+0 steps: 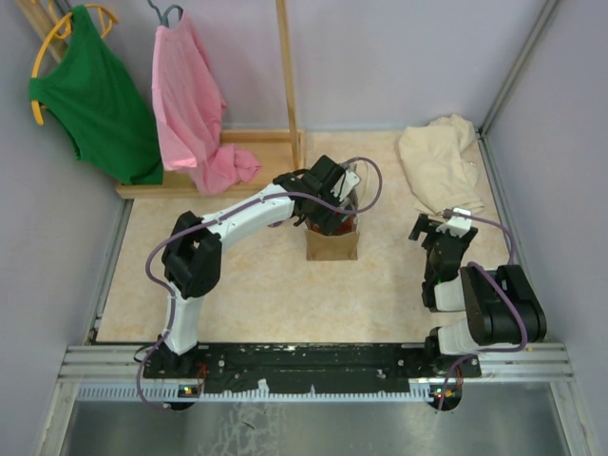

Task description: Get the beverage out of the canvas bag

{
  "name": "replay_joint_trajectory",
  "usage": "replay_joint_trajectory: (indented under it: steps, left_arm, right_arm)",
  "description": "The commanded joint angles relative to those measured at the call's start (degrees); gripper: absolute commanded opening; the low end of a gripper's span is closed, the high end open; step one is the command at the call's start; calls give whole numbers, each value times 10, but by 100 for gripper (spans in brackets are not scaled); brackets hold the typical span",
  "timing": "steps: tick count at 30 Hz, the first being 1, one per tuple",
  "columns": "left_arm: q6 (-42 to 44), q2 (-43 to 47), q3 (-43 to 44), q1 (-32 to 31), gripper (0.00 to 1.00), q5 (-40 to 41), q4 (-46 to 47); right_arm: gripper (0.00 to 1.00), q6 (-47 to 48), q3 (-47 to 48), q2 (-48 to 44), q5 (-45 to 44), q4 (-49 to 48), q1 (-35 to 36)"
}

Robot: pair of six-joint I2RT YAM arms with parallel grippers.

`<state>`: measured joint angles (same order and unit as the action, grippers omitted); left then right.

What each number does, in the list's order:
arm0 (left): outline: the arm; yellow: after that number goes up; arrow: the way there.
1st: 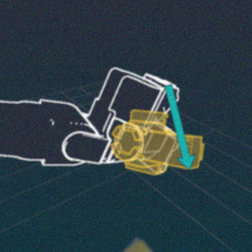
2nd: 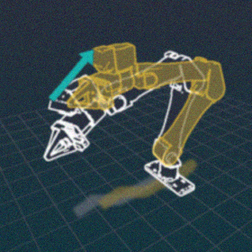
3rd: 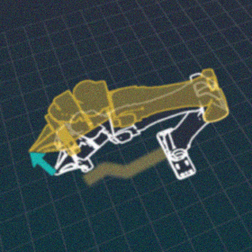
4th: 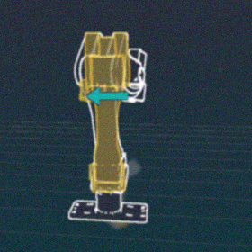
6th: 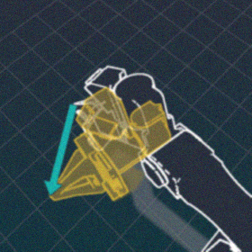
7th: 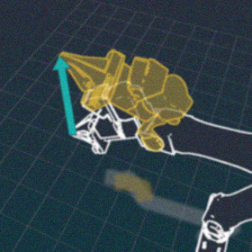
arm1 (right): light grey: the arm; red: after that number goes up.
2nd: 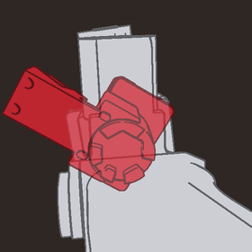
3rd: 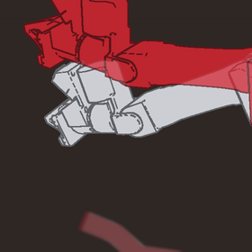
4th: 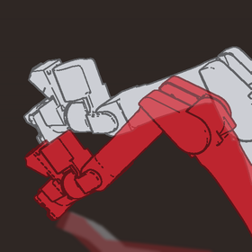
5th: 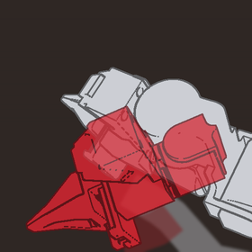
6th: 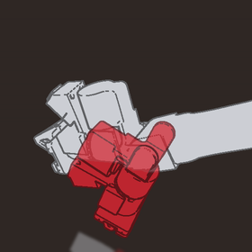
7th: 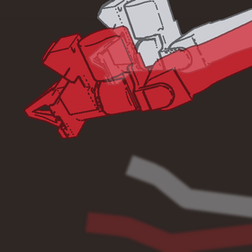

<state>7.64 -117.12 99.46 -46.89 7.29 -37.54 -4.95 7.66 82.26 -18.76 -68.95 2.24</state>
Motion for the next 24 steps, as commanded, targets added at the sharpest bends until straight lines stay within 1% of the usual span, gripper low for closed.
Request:
replay_joint_trajectory:
  steps: [1, 2, 5, 6, 12, 13, 14, 16, 17, 20, 21, 24]
  left_arm:
    - [-6, -15, 2, -2, 98, -14, 2]
    - [-7, -15, 0, -2, 95, -16, 5]
    - [-7, -19, -1, -1, 83, -24, 14]
    - [-6, -22, -1, -1, 81, -26, 14]
    - [-9, -34, 1, -1, 80, -32, 10]
    - [-9, -35, 1, -1, 79, -32, 9]
    - [-10, -37, 0, -1, 75, -32, 8]
    - [-11, -39, 0, -1, 62, -32, 7]
    - [-11, -39, 0, -1, 53, -33, 6]
    - [-11, -38, 2, -1, 7, -31, 1]
    - [-12, -37, 3, -1, 0, -29, 0]
    - [-9, -33, 10, -1, 0, -25, -11]
  right_arm:
    - [99, 7, 17, 4, -9, -24, 4]
    - [99, 7, 17, 4, -9, -24, 4]
    - [99, 7, 17, 4, -9, -24, 4]
    - [99, 7, 17, 4, -9, -24, 4]
    - [99, 7, 17, 4, -9, -24, 4]
    - [99, 7, 17, 4, -8, -24, 4]
    - [99, 7, 17, 4, -9, -24, 4]
    - [99, 7, 17, 4, -9, -24, 4]
    - [99, 7, 17, 4, -9, -24, 4]
    - [99, 7, 17, 4, -9, -24, 4]
    - [99, 7, 17, 4, -9, -24, 4]
    - [99, 7, 17, 4, -9, -24, 4]
